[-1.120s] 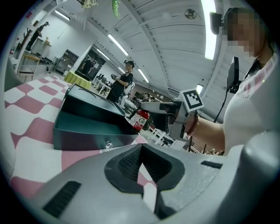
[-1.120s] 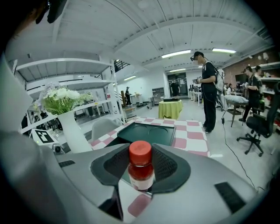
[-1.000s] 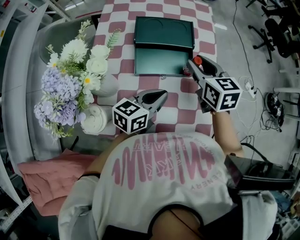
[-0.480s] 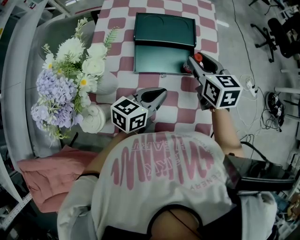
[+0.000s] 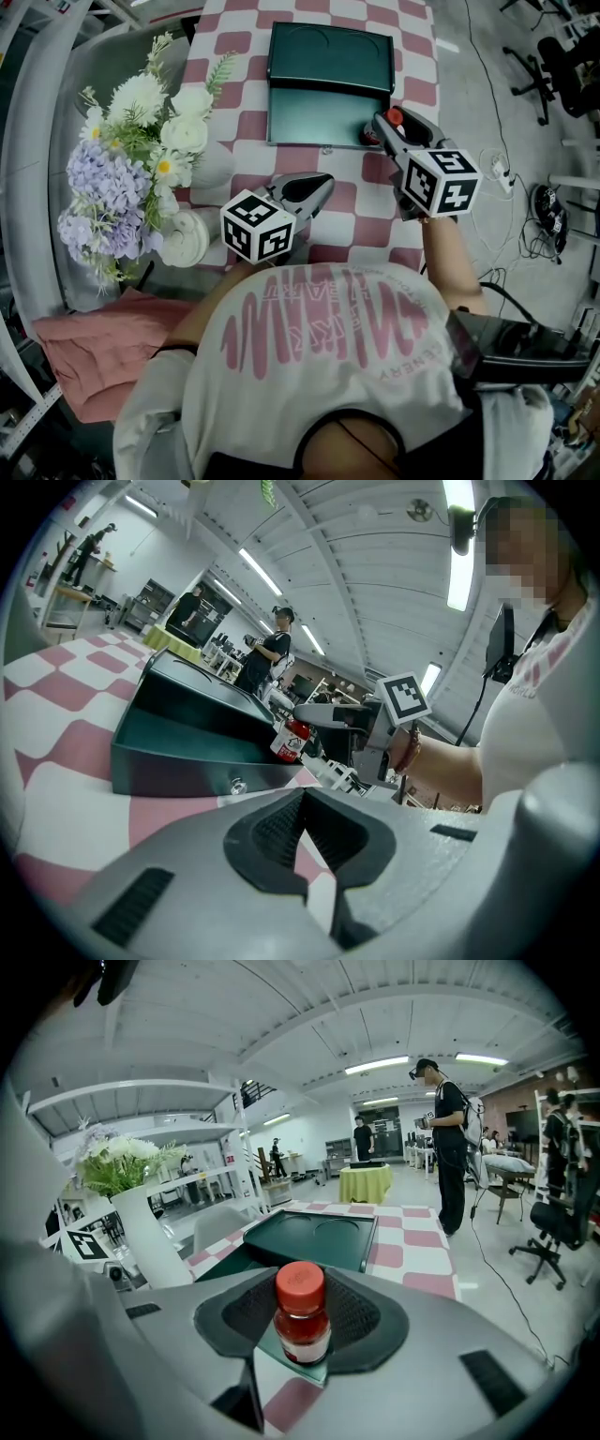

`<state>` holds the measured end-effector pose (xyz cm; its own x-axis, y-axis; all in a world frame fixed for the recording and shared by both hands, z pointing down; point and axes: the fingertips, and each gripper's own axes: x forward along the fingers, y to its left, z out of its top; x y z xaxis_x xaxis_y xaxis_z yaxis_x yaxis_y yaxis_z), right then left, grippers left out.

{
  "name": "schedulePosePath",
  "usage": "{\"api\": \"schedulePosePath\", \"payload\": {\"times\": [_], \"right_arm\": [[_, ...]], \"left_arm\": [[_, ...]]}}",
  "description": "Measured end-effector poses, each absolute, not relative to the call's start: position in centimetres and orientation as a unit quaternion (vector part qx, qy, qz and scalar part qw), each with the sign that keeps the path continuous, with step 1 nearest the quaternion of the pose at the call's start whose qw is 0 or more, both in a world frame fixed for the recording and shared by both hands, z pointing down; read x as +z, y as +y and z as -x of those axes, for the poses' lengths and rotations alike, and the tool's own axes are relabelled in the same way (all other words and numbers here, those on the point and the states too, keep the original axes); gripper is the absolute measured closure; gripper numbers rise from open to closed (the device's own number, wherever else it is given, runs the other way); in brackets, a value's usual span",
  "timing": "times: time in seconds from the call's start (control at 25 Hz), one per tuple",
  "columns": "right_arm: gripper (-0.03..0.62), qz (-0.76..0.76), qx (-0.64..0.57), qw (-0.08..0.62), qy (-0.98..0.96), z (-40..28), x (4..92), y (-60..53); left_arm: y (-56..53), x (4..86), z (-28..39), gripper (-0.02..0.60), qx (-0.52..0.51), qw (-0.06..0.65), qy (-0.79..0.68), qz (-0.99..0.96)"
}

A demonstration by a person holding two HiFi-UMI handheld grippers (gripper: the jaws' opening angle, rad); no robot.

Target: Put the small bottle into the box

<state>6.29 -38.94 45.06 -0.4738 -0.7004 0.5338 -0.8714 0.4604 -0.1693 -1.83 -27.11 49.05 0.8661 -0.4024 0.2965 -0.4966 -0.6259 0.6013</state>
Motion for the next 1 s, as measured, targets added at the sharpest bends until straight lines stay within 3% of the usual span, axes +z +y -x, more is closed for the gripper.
{"api": "schedulePosePath", "payload": {"times": [1.0], "right_arm": [[0.442, -0.469, 0.224, 0.226, -0.824, -6.1, 47.5, -37.6]], "left_arm": [[-26.0, 49.8, 2.2, 0.575, 0.074, 0.355, -0.247, -0.899]]}}
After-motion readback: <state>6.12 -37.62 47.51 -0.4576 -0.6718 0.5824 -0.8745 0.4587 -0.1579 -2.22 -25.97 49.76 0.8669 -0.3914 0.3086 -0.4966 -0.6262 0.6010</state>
